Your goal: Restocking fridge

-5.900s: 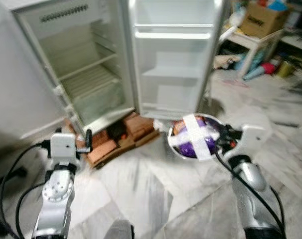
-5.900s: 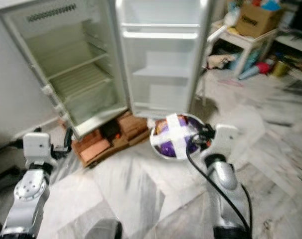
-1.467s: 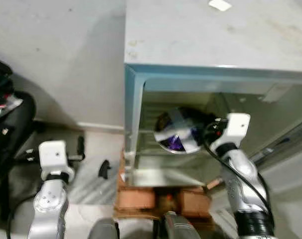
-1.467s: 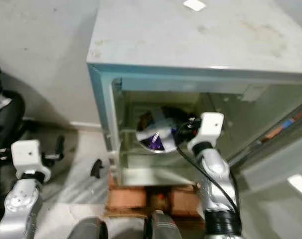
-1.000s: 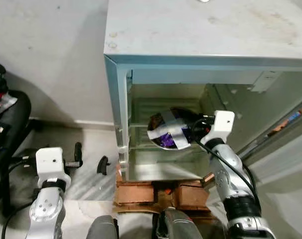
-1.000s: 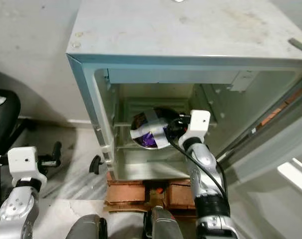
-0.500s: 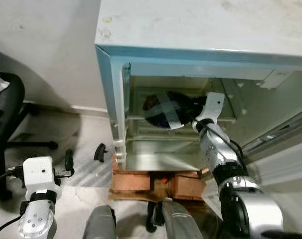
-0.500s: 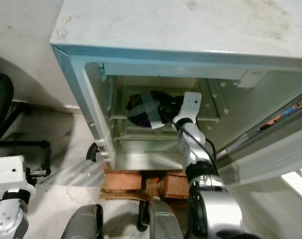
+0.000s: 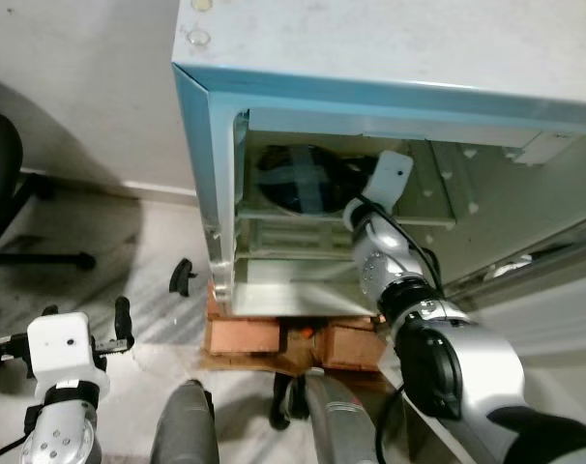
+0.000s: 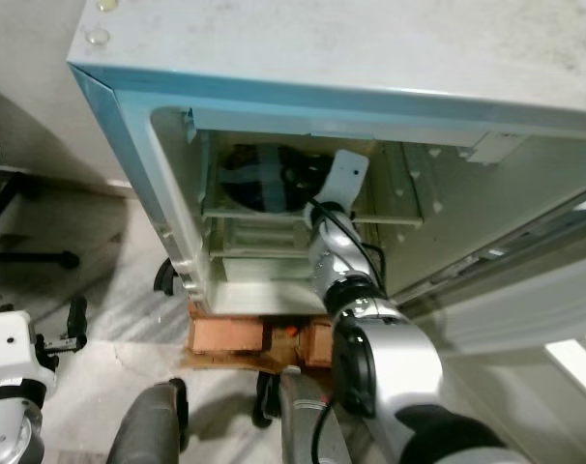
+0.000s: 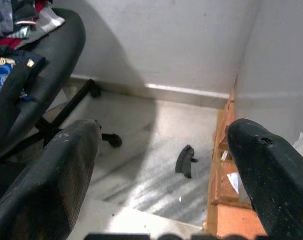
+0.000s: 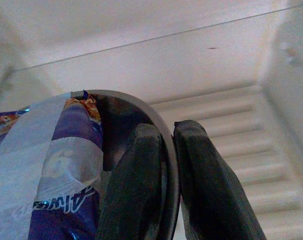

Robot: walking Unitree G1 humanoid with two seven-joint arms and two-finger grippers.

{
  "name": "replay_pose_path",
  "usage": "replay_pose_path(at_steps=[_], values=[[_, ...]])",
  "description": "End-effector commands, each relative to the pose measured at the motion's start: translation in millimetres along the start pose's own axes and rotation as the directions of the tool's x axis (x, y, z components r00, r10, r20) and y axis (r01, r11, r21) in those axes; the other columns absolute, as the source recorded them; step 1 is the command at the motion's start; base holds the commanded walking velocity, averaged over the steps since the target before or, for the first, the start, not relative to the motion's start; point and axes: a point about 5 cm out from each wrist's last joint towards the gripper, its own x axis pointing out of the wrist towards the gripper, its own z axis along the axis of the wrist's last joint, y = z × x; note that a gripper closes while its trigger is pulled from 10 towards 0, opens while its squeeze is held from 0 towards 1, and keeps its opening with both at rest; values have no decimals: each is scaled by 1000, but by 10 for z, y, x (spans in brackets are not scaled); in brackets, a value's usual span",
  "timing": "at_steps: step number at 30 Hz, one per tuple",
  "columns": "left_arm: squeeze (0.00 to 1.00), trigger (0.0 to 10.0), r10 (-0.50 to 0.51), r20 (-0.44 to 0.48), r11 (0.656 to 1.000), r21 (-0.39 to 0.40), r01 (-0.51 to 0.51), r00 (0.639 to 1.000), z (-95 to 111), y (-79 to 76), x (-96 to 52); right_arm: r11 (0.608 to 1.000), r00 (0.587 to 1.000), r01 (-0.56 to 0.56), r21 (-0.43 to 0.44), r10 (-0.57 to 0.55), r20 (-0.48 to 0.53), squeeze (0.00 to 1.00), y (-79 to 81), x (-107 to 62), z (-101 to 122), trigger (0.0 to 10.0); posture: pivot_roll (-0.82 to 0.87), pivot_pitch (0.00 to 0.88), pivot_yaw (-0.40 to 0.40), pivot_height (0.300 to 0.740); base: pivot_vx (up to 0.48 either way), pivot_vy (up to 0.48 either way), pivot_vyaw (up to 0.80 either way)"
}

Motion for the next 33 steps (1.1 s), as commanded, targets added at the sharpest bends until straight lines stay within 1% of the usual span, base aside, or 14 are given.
replay_pose_path(at_steps=[1,2,3,4,7,11,17,18,20,22,26,28,30,33], values=[[0,10000,7,-31,1000,2,-7,999,-36,-2,-55,1000,999,-1,21,2,-43,0,87,-27,-111,10000,338,342,-164,740,0,0,0],[0,10000,7,-31,1000,2,-7,999,-36,-3,-57,1000,999,-7,29,8,-45,0,119,-29,-118,10000,338,342,-164,740,0,0,0],[0,10000,9,-30,1000,4,-9,999,-35,-5,-60,999,999,-17,39,19,-47,902,191,-34,-128,10000,341,341,-166,740,0,0,0],[0,10000,11,-30,1000,4,-10,999,-33,-9,-61,998,998,-27,56,30,-47,1000,245,-36,-129,10000,343,340,-166,740,0,0,0],[0,10000,13,-30,1000,5,-13,999,-30,-7,-57,998,998,-34,60,37,-43,1000,292,-24,-97,10000,343,339,-165,740,0,0,0],[0,10000,16,-30,1000,4,-15,999,-23,-5,-46,997,999,-29,68,30,-22,1000,306,15,9,10000,338,339,-169,740,0,0,0],[0,10000,19,-30,1000,1,-19,999,-19,-13,-34,999,1000,-12,30,11,7,1000,275,53,120,10000,334,335,-172,740,0,0,0],[0,10000,19,-29,1000,0,-19,999,-18,-19,-25,1000,1000,0,23,-1,26,1000,257,76,196,10000,334,333,-172,740,0,0,0],[0,10000,20,-29,1000,0,-20,999,-19,-21,-21,1000,1000,1,23,-2,29,1000,254,82,214,10000,333,333,-172,740,0,0,0],[0,10000,23,-28,1000,0,-23,999,-21,-17,-4,1000,999,-5,23,4,45,1000,245,97,272,10000,331,329,-171,740,0,0,0],[0,10000,28,-25,1000,2,-28,999,-20,-1,13,999,998,-33,14,32,55,1000,227,107,306,10000,326,322,-172,740,0,0,0],[0,10000,31,-24,1000,2,-31,999,-18,5,30,999,997,-46,-27,48,55,1000,196,104,298,10000,319,315,-173,740,0,0,0],[0,10000,33,-20,999,-2,-33,999,-18,3,67,994,996,-56,-97,62,58,1000,112,93,273,10000,302,303,-171,740,0,0,0],[0,10000,24,-12,1000,-8,-24,1000,-10,-36,107,990,997,-48,-129,56,59,1000,-34,79,253,10000,289,292,-168,740,0,0,0]])
